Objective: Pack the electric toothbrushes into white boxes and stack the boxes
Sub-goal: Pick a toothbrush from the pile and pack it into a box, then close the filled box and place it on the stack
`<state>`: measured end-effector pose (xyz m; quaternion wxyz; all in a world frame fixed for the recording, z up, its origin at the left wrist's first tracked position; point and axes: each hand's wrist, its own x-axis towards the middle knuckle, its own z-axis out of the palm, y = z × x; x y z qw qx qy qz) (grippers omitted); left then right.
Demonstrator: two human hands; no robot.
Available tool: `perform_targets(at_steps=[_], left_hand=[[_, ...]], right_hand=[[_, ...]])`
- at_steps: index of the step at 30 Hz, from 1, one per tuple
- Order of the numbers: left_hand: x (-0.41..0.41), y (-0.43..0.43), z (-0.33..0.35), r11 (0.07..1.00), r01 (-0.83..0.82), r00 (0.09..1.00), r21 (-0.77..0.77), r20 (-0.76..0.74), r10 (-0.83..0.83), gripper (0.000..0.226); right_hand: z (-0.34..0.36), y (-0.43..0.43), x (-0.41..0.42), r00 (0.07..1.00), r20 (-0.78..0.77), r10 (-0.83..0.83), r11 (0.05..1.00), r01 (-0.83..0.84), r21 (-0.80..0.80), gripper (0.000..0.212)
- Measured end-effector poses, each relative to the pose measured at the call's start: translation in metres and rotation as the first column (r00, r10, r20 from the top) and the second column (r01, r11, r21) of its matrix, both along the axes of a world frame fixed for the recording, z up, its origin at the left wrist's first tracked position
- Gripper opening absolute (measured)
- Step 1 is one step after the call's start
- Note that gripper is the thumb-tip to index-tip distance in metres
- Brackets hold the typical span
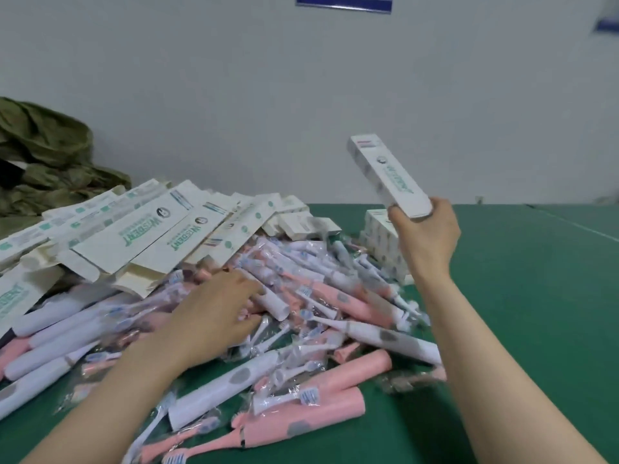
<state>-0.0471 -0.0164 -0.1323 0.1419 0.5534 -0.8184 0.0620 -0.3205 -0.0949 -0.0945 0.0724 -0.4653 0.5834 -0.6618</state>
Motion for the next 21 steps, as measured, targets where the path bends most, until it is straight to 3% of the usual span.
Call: perform_targets(at_steps=[3,6,10,21], left_hand=[[-0.004,-0.003,-0.018,0.999,0.015,1.000,0.032,-0.019,-0.014,0.033],[-0.015,-0.009,-0.019,0.999,0.048,0.999,0.002,-0.026,-0.048,0.029],[-0.015,-0.011,-0.022,0.999,0.036,0.999,0.001,-0.006,-0.036,0.025],[-0.011,-0.010,-0.024,1.000,0.014,1.000,-0.009,-0.008,-0.014,0.022]], right_hand=[[-0.013,-0.023,-0.046,0.995,0.028,-0.099,0.983,0.094,0.156,0.039],[-0.028,-0.035,-0.076,0.988,-0.065,-0.141,0.946,0.154,0.284,0.045],[-0.041,-0.046,-0.078,0.985,-0.135,-0.108,0.943,0.145,0.299,0.036],[-0.037,-0.050,-0.053,0.981,-0.193,-0.033,0.903,0.112,0.415,0.056]])
